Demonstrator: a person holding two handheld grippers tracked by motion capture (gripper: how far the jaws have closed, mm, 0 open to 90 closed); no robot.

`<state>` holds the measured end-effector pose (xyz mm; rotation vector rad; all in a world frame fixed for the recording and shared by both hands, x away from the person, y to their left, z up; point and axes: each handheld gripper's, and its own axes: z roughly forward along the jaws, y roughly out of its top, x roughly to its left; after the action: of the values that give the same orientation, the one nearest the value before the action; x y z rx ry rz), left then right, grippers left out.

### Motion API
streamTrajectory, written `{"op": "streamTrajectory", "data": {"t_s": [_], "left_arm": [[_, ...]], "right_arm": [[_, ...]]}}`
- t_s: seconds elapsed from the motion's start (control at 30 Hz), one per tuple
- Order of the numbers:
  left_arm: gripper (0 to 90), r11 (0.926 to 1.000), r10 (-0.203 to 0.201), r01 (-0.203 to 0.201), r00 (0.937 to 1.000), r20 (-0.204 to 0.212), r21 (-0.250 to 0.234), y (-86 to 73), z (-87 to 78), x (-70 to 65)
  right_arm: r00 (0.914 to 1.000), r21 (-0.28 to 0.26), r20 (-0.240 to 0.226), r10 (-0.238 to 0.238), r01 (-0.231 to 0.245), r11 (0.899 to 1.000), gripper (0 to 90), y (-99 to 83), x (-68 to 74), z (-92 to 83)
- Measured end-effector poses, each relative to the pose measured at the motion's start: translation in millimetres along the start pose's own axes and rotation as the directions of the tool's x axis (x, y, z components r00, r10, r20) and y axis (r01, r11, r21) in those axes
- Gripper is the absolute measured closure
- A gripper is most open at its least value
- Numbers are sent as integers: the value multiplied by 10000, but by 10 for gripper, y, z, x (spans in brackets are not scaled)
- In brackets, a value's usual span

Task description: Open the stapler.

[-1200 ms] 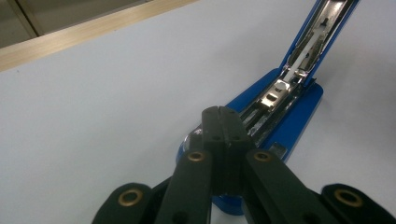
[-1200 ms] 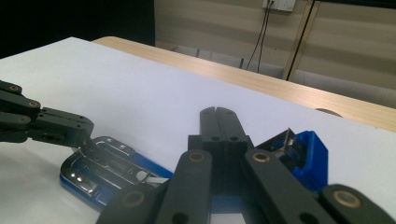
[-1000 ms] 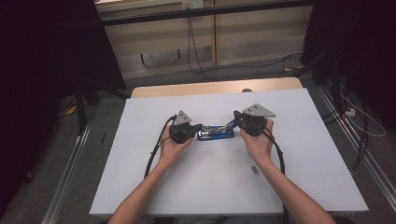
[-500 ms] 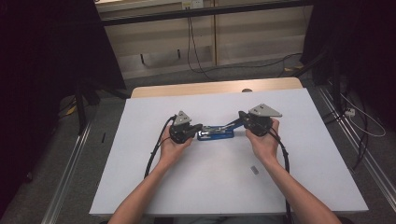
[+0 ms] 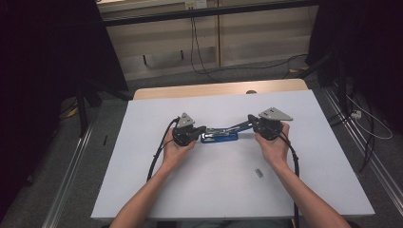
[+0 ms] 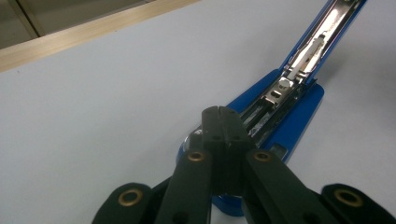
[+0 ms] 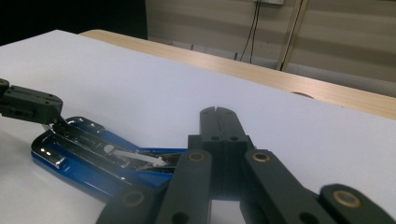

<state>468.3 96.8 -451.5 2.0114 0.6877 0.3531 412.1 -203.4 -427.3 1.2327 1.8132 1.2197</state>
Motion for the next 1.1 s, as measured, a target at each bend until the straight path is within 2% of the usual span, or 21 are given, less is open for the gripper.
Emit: {"op": "streamTrajectory", "data": {"t_s": [0.23, 0.5, 1.1], "left_arm": [[900, 10000, 73, -73, 9999, -71, 26, 3, -4, 6], [900, 10000, -21, 21, 10000, 6, -17, -2, -1, 1], [900, 10000, -29, 29, 10000, 16, -17, -1, 0, 1]], "right_arm": [[10000, 28, -19, 28, -28, 10000, 900, -38, -31, -7], [10000, 108, 4, -5, 5, 9999, 900, -54, -29, -5], [10000, 577, 33, -66, 64, 9983, 900, -189, -82, 37]]}}
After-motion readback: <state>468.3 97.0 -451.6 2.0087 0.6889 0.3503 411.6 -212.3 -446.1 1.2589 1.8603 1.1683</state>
